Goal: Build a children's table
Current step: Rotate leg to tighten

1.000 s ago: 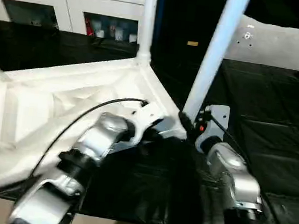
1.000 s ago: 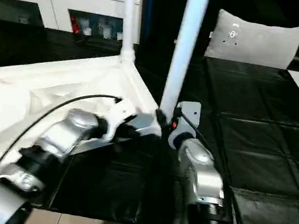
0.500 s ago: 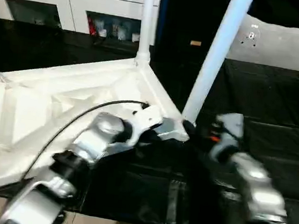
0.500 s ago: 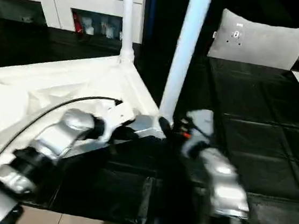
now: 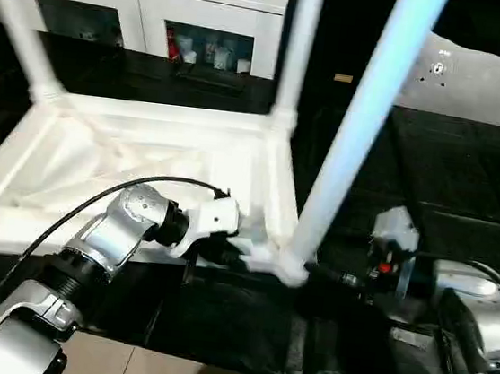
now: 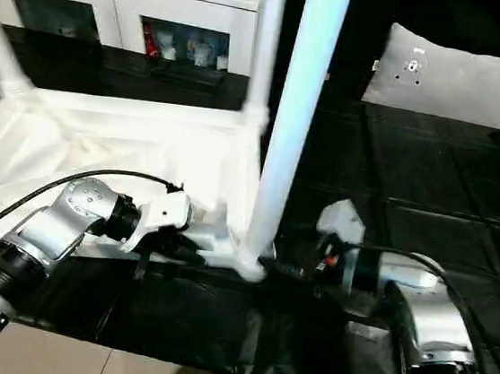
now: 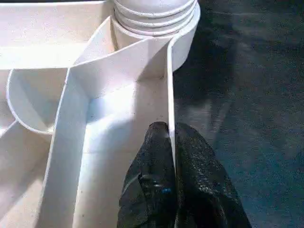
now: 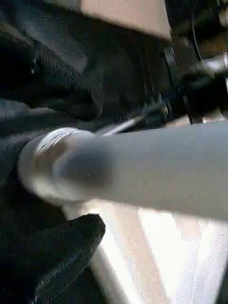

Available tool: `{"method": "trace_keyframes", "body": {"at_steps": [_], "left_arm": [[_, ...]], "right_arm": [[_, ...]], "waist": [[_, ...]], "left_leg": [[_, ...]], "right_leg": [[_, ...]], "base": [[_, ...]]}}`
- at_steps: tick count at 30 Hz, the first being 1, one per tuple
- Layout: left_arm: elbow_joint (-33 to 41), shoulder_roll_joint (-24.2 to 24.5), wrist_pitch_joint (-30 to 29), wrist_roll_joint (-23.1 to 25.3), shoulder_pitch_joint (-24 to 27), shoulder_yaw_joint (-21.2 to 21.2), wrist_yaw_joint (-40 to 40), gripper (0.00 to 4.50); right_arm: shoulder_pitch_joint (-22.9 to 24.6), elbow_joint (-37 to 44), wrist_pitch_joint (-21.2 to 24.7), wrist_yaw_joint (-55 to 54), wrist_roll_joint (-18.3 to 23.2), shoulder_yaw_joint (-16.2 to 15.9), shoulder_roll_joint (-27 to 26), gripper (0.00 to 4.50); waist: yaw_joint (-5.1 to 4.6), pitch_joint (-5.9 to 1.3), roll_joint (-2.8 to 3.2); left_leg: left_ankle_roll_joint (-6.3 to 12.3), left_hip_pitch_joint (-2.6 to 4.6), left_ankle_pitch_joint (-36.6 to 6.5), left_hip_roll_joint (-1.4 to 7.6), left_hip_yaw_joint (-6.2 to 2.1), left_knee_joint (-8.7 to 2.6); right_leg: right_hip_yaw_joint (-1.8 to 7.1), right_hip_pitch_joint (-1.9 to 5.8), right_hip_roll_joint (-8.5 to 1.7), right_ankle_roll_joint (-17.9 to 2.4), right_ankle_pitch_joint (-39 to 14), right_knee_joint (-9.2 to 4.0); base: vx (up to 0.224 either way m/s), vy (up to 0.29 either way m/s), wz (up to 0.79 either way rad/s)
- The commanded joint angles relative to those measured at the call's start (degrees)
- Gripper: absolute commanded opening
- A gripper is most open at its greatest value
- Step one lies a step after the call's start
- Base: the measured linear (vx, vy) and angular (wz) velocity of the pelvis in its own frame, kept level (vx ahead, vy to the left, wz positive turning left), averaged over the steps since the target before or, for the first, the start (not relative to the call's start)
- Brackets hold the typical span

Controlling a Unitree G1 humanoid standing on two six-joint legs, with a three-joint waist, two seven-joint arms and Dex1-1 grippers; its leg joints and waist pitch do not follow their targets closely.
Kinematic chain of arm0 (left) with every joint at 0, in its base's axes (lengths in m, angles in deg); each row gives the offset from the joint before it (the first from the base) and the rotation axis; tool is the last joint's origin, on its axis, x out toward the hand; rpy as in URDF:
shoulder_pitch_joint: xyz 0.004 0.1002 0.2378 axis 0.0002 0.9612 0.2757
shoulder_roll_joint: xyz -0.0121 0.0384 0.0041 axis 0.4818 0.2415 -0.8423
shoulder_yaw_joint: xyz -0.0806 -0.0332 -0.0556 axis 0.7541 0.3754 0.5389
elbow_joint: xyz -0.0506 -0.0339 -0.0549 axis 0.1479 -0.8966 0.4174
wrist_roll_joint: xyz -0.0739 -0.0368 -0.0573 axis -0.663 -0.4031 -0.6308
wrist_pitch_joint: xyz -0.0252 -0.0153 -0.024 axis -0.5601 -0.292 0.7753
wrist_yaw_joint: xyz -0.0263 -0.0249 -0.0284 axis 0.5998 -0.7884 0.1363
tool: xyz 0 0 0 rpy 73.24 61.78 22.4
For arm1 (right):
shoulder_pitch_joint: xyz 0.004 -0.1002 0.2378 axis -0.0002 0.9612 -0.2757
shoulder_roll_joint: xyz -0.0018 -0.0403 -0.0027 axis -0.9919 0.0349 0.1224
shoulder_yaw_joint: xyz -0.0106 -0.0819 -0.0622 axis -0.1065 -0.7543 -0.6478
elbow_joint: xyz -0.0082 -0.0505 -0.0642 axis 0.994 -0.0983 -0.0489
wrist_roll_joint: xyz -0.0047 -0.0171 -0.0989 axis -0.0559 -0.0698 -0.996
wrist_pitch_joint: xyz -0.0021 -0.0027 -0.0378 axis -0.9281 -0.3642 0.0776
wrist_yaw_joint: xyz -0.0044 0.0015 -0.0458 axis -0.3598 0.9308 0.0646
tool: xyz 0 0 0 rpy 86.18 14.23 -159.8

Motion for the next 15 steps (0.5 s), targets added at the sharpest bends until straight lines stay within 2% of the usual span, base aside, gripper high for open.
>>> {"method": "trace_keyframes", "body": {"at_steps": [1,2,3,4,5,7,8,12,15], "left_arm": [[1.0,-0.2,1.4,-0.5,-0.5,-2.5,-3.5,0.0],[1.2,0.4,2.3,-0.7,-0.5,-3.2,-5.4,0.0],[1.8,0.8,2.7,-0.8,-0.4,-3.8,-6.8,0.0],[1.9,0.9,2.8,-0.8,-0.3,-4.0,-7.1,0.0],[1.9,0.9,2.8,-0.8,-0.3,-4.0,-7.2,0.0],[1.9,1.1,3.5,-0.7,-0.3,-4.3,-8.1,0.0],[1.9,1.1,3.8,-0.6,-0.3,-4.4,-8.6,0.0],[2.0,1.2,4.2,-0.5,-0.1,-4.7,-9.8,0.0],[1.2,1.6,5.0,-0.6,-0.4,-5.0,-10.2,0.0]], "right_arm": [[-0.9,-0.3,-0.9,2.2,0.0,-0.7,1.2,3.27],[-1.6,-1.0,-1.1,4.2,0.3,-1.7,1.3,3.2],[-2.0,-0.9,-0.4,5.9,0.7,-2.6,1.4,3.17],[-2.1,-0.8,-0.2,6.3,0.8,-2.8,1.4,3.17],[-2.1,-0.8,-0.2,6.4,0.9,-2.8,1.4,2.82],[-2.4,-0.7,0.3,7.5,1.2,-3.3,1.4,2.77],[-2.6,-0.6,0.7,8.2,1.3,-3.7,1.4,2.73],[-2.6,-0.1,2.2,10.6,1.8,-5.1,1.8,2.35],[-2.7,0.0,3.2,12.9,1.9,-6.2,2.7,2.07]], "waist": [[-0.09,-3.79,-0.72],[0.06,-3.8,-0.74],[0.12,-3.76,-1.03],[0.2,-3.75,-0.93],[0.3,-3.7,-0.86],[0.62,-3.66,-0.95],[0.88,-3.78,-0.93],[0.93,-3.82,-1.03],[1.04,-3.81,-1.07]], "left_leg": [[5.47,1.46,-7.5,3.5,-0.96,-3.65],[5.19,1.49,-8.0,3.52,-0.92,-3.65],[5.13,1.39,-8.1,3.51,-0.9,-3.68],[5.04,1.39,-8.3,3.51,-0.93,-3.71],[4.87,1.53,-8.5,3.58,-0.86,-3.71],[4.49,1.66,-8.8,3.67,-0.83,-3.78],[4.4,1.67,-8.5,3.67,-0.8,-3.72],[4.42,1.59,-7.9,3.62,-0.83,-3.79],[4.22,1.6,-8.4,3.59,-0.8,-3.78]], "right_leg": [[2.2,2.31,-4.04,-16.5,0.6,-4.2],[2.25,2.28,-4.12,-16.4,-0.2,-4.27],[2.25,2.33,-4.1,-16.2,-0.7,-4.3],[2.24,2.3,-4.12,-16.2,-1.1,-4.28],[2.31,2.1,-4.11,-15.9,-1.8,-4.35],[2.4,2.0,-4.21,-15.7,-2.9,-4.52],[2.41,2.03,-4.17,-15.7,-2.3,-4.35],[2.3,2.01,-4.09,-15.7,-1.0,-4.18],[2.31,2.07,-4.16,-15.6,-1.6,-4.28]], "base": [[0.0,0.0,0.0],[0.0,0.0,0.0],[0.0,0.0,0.0],[0.0,0.0,0.0],[0.0,0.0,0.0],[0.0,0.0,0.0],[0.0,0.0,0.0],[0.0,0.0,0.0],[0.0,0.0,0.0]]}}
